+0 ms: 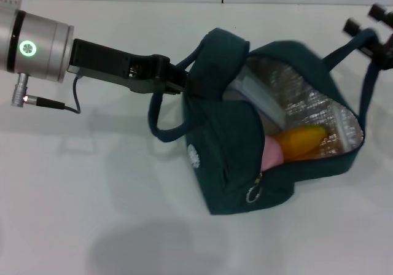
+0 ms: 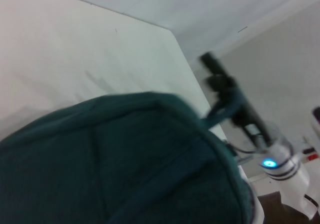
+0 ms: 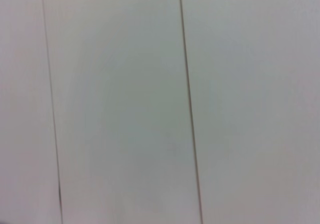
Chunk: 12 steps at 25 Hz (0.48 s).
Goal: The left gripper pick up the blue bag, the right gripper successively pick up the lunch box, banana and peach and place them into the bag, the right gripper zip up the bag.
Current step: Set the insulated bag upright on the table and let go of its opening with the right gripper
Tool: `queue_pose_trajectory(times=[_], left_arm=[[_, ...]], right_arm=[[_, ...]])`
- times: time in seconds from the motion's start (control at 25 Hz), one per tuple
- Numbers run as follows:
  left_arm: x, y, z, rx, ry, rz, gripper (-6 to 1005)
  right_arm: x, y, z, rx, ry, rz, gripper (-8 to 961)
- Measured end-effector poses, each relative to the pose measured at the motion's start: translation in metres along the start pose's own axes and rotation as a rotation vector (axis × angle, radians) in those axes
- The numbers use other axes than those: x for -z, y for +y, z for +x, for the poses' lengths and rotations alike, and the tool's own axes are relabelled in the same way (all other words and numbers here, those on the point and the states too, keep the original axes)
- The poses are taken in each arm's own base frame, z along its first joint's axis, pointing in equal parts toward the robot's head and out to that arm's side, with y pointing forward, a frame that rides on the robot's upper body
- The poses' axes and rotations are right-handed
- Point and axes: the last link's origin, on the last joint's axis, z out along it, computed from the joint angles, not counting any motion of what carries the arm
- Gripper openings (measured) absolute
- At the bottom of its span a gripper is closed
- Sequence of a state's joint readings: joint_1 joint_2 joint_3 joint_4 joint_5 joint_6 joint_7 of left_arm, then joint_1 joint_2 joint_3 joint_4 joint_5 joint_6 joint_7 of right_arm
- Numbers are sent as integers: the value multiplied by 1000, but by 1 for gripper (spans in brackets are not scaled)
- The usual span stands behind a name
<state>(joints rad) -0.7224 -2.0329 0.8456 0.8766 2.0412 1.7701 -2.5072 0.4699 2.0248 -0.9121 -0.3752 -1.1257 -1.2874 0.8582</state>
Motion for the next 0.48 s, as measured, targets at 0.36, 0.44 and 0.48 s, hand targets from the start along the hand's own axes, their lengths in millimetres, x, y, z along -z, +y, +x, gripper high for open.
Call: queue_pose_trajectory(times=[0.36,0.44,0.48], left_arm=[[3,-5,-7,10,6,5,42],[2,-6,-9,5,3,1,42],[2,-6,-9,5,3,1,42]], right_arm=[[43,4,-55,6,-268,-118,642],[47,4,-69,-17,-278,-159,642],[48,4,-75,-25,-282,-171,642]])
